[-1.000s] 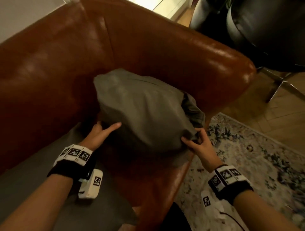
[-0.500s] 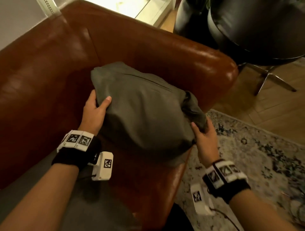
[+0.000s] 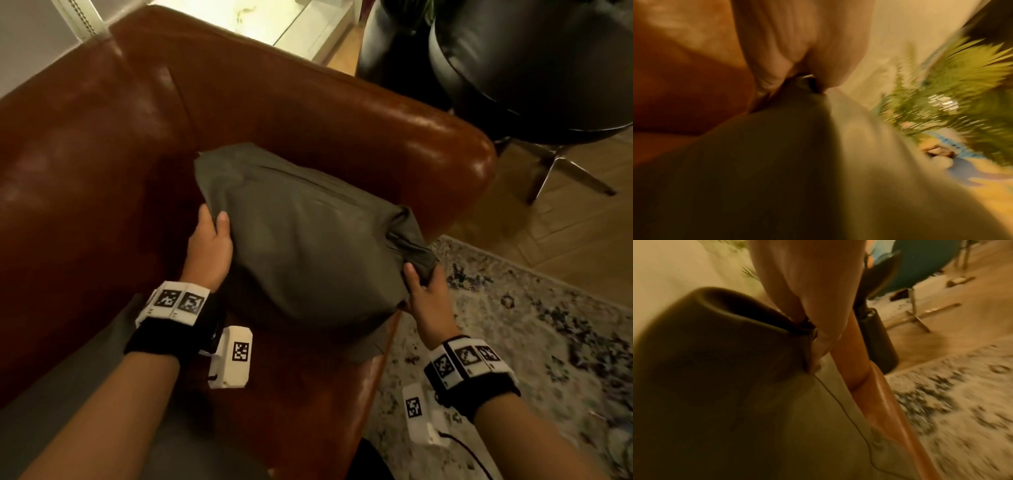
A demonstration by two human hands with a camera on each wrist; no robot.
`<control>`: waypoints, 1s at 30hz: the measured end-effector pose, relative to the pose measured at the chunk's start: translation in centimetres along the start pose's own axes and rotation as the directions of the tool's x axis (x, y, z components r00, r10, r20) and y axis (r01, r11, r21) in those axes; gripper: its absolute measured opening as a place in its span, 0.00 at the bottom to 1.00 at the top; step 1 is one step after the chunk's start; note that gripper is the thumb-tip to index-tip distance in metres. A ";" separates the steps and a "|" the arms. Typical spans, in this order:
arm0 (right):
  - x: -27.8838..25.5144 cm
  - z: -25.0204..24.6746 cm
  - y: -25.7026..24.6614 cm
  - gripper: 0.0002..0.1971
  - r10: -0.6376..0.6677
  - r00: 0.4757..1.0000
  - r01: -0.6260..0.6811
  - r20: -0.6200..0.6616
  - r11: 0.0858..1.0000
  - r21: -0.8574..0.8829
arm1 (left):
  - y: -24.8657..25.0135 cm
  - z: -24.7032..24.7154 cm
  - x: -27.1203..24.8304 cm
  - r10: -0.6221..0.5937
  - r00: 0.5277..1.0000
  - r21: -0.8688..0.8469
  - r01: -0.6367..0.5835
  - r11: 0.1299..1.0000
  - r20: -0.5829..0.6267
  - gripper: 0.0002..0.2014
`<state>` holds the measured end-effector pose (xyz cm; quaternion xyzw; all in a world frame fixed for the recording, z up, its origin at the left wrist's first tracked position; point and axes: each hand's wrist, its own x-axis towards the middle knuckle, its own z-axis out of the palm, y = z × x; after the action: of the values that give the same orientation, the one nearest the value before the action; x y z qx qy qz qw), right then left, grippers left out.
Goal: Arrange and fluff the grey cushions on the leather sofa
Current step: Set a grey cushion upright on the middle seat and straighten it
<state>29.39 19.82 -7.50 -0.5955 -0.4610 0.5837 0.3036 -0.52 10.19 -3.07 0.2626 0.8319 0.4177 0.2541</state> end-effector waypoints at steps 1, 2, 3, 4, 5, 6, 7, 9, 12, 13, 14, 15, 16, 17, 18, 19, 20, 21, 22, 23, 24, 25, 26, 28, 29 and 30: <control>0.4 0.1 0.0 0.17 0.016 1.000 -0.016 0.010 1.000 -0.006 | -0.3 0.4 -0.2 -0.009 1.000 -0.019 0.009 1.000 0.009 0.19; 0.6 0.2 -0.1 0.18 0.026 1.000 -0.026 0.012 1.000 -0.018 | -0.5 0.7 -0.3 -0.012 1.000 -0.035 0.013 0.999 0.014 0.19; 0.7 0.2 -0.1 0.20 0.037 0.999 -0.037 0.015 0.999 -0.029 | -0.7 0.8 -0.2 -0.019 1.000 -0.046 0.020 0.999 0.019 0.19; 0.8 0.1 -0.2 0.20 0.053 0.998 -0.052 0.016 0.998 -0.036 | -0.8 0.7 0.0 -0.034 0.999 -0.056 0.036 0.998 0.023 0.20; 0.8 -0.1 -0.5 0.20 0.079 0.997 -0.079 0.018 0.996 -0.031 | -0.8 0.4 0.1 -0.061 0.998 -0.075 0.063 0.995 0.028 0.20; 0.7 -0.4 -0.8 0.22 0.113 0.993 -0.113 0.016 0.993 -0.025 | -0.8 0.0 0.1 -0.093 0.995 -0.103 0.096 0.990 0.034 0.22; 0.5 -0.7 -1.2 0.27 0.130 0.992 -0.129 0.000 0.991 -0.039 | -0.7 -0.5 -0.1 -0.111 0.993 -0.132 0.115 0.985 0.038 0.23; 0.0 -1.0 -2.9 0.35 0.034 0.997 -0.044 -0.070 0.987 -0.152 | 0.0 -1.7 -1.2 -0.109 0.994 -0.155 0.112 0.981 0.025 0.27; -2.8 0.7 -6.6 0.32 -0.350 0.937 0.324 -0.011 0.878 -0.353 | 0.3 -4.9 -5.4 -0.067 0.995 -0.204 0.050 0.978 -0.078 0.24; -4.3 1.9 -7.7 0.30 -0.456 0.885 0.455 0.095 0.803 -0.386 | 0.1 -6.1 -7.3 -0.045 0.995 -0.234 0.023 0.972 -0.088 0.20; -5.9 3.4 -8.4 0.29 -0.530 0.816 0.577 0.233 0.715 -0.395 | -0.4 -7.5 -9.4 -0.030 0.996 -0.259 0.008 0.966 -0.079 0.15; -7.6 4.9 -8.7 0.29 -0.568 0.733 0.680 0.375 0.629 -0.377 | -1.2 -8.9 -11.8 -0.029 0.998 -0.282 0.010 0.959 -0.064 0.11; -9.0 6.5 -8.2 0.29 -0.573 0.644 0.759 0.507 0.560 -0.333 | -2.4 -10.4 -14.3 -0.056 0.996 -0.300 0.035 0.953 -0.062 0.09; -10.3 8.0 -7.4 0.29 -0.541 0.561 0.810 0.626 0.517 -0.278 | -3.9 -11.7 -16.7 -0.107 0.991 -0.312 0.079 0.947 -0.075 0.07; -11.5 9.5 -6.3 0.29 -0.477 0.488 0.835 0.731 0.499 -0.232 | -5.6 -12.9 -19.2 -0.170 0.979 -0.307 0.130 0.943 -0.107 0.07; -12.7 10.8 -4.9 0.29 -0.388 0.430 0.841 0.815 0.501 -0.205 | -7.6 -14.0 -21.8 -0.238 0.958 -0.292 0.184 0.938 -0.158 0.07; -13.8 11.9 -3.3 0.28 -0.281 0.383 0.835 0.880 0.514 -0.200 | -9.6 -14.9 -24.3 -0.304 0.925 -0.273 0.239 0.932 -0.226 0.07; -14.9 12.9 -1.8 0.27 -0.161 0.348 0.822 0.923 0.527 -0.218 | -11.7 -15.7 -26.9 -0.367 0.880 -0.258 0.295 0.920 -0.302 0.09; -15.9 13.7 0.0 0.27 -0.050 0.320 0.809 0.946 0.534 -0.245 | -14.0 -16.3 -29.3 -0.420 0.826 -0.231 0.355 0.906 -0.377 0.10; -16.7 14.2 1.6 0.26 0.044 0.299 0.801 0.953 0.532 -0.276 | -16.0 -16.7 -31.6 -0.456 0.770 -0.182 0.420 0.889 -0.447 0.09; -17.6 14.7 3.0 0.25 0.114 0.290 0.794 0.950 0.526 -0.306 | -17.9 -16.9 -33.8 -0.482 0.716 -0.134 0.487 0.863 -0.505 0.08; -18.4 15.1 4.3 0.25 0.167 0.298 0.780 0.940 0.525 -0.340 | -19.7 -17.1 -35.7 -0.508 0.667 -0.110 0.543 0.832 -0.545 0.08; -19.2 15.4 5.3 0.25 0.207 0.317 0.758 0.926 0.532 -0.378 | -21.2 -17.0 -37.3 -0.540 0.622 -0.119 0.587 0.801 -0.567 0.10; -20.5 16.0 7.0 0.24 0.278 0.390 0.632 0.878 0.613 -0.475 | -23.4 -16.8 -39.4 -0.655 0.536 -0.224 0.657 0.720 -0.532 0.20; -21.0 16.2 7.8 0.23 0.302 0.429 0.528 0.851 0.681 -0.508 | -24.1 -16.6 -39.9 -0.732 0.501 -0.317 0.677 0.664 -0.462 0.27; -21.4 16.4 8.5 0.21 0.329 0.451 0.423 0.829 0.739 -0.524 | -24.8 -16.4 -40.2 -0.800 0.472 -0.418 0.684 0.598 -0.372 0.36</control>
<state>17.36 -5.75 -8.40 -0.2498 -0.7428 0.5870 -0.2032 12.87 -37.87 -6.89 -0.2796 0.8476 0.4046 0.1994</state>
